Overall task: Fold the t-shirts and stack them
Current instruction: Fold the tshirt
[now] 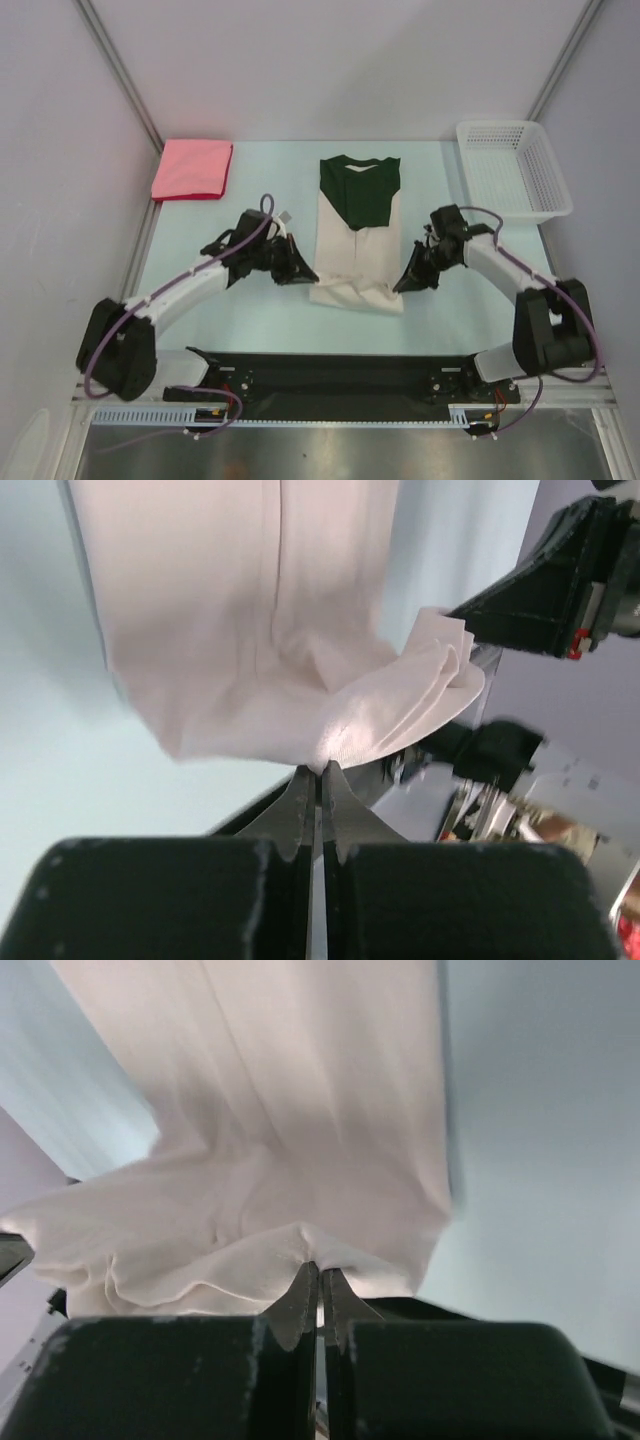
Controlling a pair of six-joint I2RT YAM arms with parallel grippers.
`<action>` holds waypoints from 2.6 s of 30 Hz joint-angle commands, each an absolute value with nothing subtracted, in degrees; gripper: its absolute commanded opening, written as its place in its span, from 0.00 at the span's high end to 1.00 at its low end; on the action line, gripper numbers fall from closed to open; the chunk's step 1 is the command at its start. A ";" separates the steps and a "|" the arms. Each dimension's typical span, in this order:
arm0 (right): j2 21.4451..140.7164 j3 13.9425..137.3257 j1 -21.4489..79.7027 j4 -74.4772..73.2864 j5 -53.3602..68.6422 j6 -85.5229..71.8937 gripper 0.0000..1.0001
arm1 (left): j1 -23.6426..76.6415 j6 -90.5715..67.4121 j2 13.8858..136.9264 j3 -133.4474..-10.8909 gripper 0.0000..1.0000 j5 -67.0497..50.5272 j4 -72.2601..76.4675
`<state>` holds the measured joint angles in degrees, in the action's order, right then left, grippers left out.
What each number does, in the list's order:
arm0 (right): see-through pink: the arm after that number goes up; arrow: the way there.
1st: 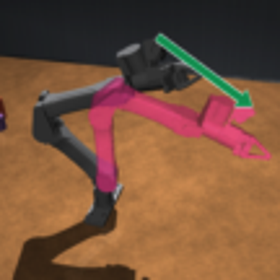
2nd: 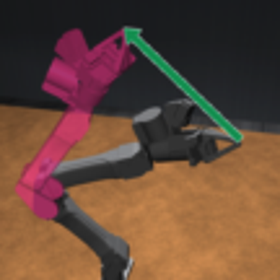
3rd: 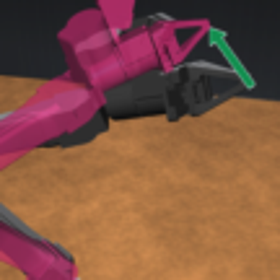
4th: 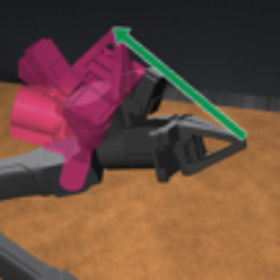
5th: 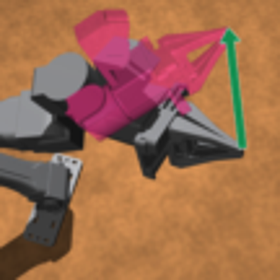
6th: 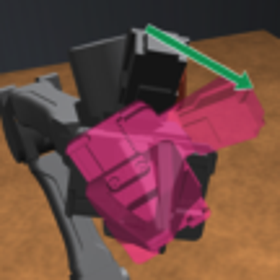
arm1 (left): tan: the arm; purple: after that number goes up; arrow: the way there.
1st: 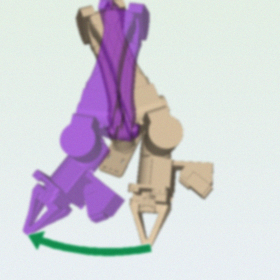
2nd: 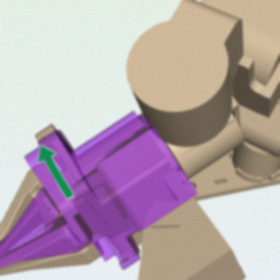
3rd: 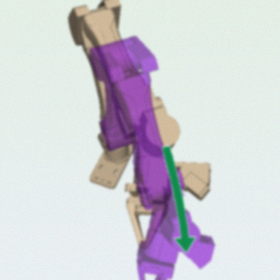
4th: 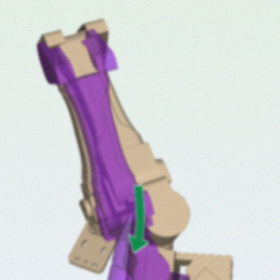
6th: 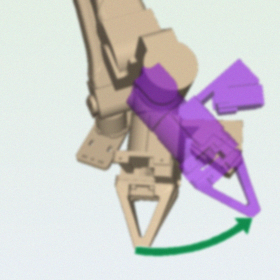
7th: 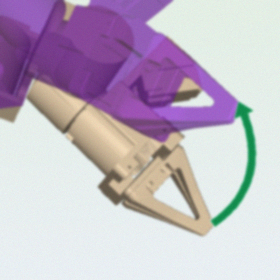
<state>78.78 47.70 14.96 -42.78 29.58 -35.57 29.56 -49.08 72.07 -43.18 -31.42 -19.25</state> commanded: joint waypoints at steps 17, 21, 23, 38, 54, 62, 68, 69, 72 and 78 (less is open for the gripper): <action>117.68 92.02 5.19 -50.19 33.13 -21.80 1.00 | 21.10 -42.71 107.31 -76.29 1.00 -31.82 -16.79; 120.40 95.18 4.66 -50.36 33.13 -21.36 1.00 | 19.95 -42.98 109.06 -76.73 1.00 -31.73 -16.70; 121.99 95.97 4.40 -50.71 34.10 -21.18 1.00 | 19.69 -42.98 109.77 -77.25 1.00 -31.99 -16.87; 125.42 99.49 3.43 -51.33 33.75 -19.78 1.00 | 19.34 -42.19 113.90 -79.45 1.00 -31.12 -17.93; 117.11 106.28 3.16 -58.01 19.34 -16.69 0.57 | 19.51 -32.70 100.65 -80.43 0.44 -18.10 -27.61; 103.19 82.03 13.44 -41.32 15.31 -27.85 0.67 | 28.99 -31.72 97.82 -72.52 0.54 -21.28 -19.35; 104.41 78.93 23.37 -36.57 5.37 -33.48 0.57 | 33.04 -33.13 104.58 -74.26 0.53 -16.53 -17.40; 105.02 78.58 24.60 -36.04 4.67 -33.66 0.57 | 33.13 -33.57 105.81 -74.62 0.54 -16.26 -17.49; 108.10 79.27 25.92 -34.54 2.91 -33.31 0.56 | 33.05 -33.05 108.18 -75.76 0.55 -14.86 -17.49; 113.37 83.58 26.54 -35.15 0.97 -31.73 0.56 | 32.78 -31.29 112.76 -79.09 0.55 -13.18 -17.58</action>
